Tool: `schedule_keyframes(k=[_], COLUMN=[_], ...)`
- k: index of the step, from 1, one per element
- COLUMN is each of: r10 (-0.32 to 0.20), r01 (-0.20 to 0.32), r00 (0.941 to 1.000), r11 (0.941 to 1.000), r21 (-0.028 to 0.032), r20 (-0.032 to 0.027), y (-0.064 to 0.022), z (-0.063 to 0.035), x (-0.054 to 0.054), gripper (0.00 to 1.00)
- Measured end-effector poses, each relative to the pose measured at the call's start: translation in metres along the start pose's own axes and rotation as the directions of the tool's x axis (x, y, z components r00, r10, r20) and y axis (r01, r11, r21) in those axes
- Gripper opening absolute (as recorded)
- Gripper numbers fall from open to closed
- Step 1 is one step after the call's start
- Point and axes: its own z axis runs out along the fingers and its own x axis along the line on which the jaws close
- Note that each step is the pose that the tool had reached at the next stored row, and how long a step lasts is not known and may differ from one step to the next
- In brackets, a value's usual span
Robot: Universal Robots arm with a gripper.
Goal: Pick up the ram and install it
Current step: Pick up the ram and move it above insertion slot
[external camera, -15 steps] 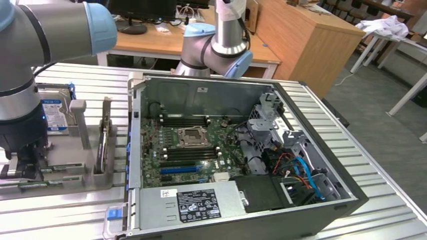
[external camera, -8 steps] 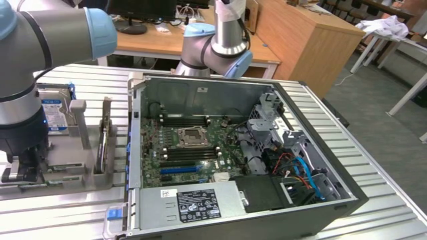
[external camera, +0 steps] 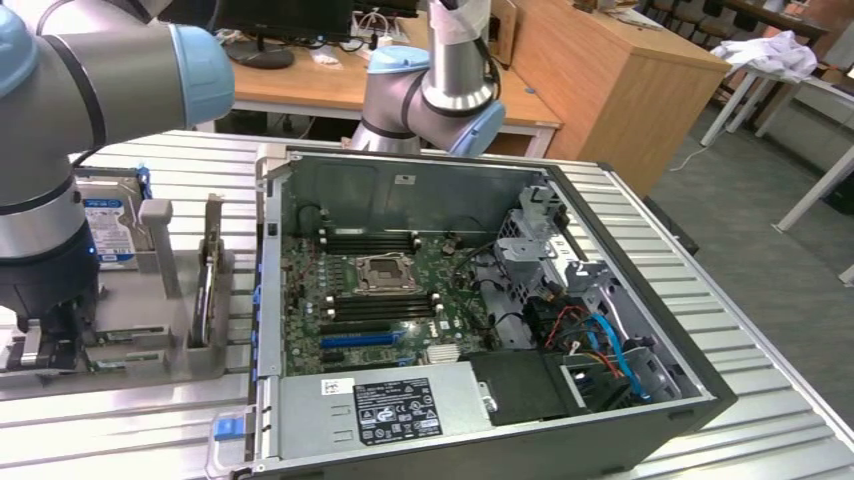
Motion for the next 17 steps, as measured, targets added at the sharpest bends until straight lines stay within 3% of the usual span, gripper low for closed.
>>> schedule_keyframes(k=[11, 14, 17], r10=[0.000, 0.000, 0.000], r01=[0.000, 0.000, 0.000], r00=[1.0000, 1.0000, 1.0000], r11=[1.0000, 1.0000, 1.0000], r21=[0.0000, 0.0000, 0.0000], r20=[0.0000, 0.0000, 0.0000], y=[-0.0003, -0.0142, -0.0174], z=[0.0058, 0.0055, 0.0054], x=[0.001, 0.002, 0.002], gripper=[0.36, 0.36, 0.36])
